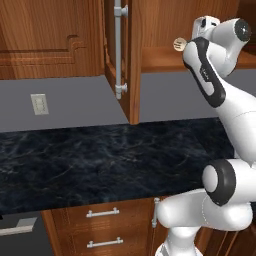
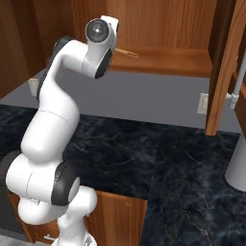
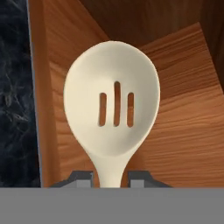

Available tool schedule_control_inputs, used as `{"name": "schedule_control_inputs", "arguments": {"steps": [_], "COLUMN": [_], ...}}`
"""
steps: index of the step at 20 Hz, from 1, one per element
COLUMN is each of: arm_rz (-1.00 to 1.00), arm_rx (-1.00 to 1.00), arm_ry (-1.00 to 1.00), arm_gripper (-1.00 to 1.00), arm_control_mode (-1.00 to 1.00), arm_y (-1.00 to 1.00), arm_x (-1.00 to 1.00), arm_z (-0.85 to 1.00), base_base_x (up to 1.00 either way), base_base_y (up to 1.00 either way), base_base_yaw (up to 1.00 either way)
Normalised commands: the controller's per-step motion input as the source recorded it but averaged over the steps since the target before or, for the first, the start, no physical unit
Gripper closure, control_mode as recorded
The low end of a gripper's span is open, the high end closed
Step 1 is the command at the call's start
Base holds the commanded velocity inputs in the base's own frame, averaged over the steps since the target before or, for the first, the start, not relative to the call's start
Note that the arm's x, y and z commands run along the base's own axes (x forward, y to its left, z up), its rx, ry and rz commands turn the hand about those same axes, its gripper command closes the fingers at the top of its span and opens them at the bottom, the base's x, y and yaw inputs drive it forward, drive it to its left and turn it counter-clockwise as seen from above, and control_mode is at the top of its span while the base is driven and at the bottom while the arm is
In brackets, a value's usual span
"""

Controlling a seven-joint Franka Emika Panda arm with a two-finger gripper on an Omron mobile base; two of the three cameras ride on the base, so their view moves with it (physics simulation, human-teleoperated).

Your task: Organize the utensils by type. Pick up the wooden spoons from the counter and place them in the open cabinet. Then pick up the metallic utensils from the counter and place them in the open drawer.

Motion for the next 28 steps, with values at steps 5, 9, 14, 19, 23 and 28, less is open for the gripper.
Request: {"name": "schedule_control_inputs", "arguments": {"steps": [5,9,14,19,23,28], "arm_rz": [0.02,0.0,0.0,0.0,0.0,0.0], "arm_rx": [0.0,0.0,0.0,0.0,0.0,0.0], "arm_ry": [0.4,0.1,-0.06,-0.07,-0.03,-0.04], "arm_gripper": [1.0,1.0,1.0,1.0,1.0,1.0], "arm_control_mode": [-1.0,-1.0,-1.0,-1.0,-1.0,-1.0], "arm_y": [0.0,0.0,0.0,0.0,0.0,0.0], "arm_x": [0.4,0.34,0.34,0.33,0.21,0.0], "arm_z": [0.0,0.01,0.0,0.0,-0.07,-0.25], "base_base_x": [0.0,0.0,0.0,0.0,0.0,0.0], "base_base_y": [0.0,0.0,0.0,0.0,0.0,0.0], "base_base_yaw": [0.0,0.0,0.0,0.0,0.0,0.0]}}
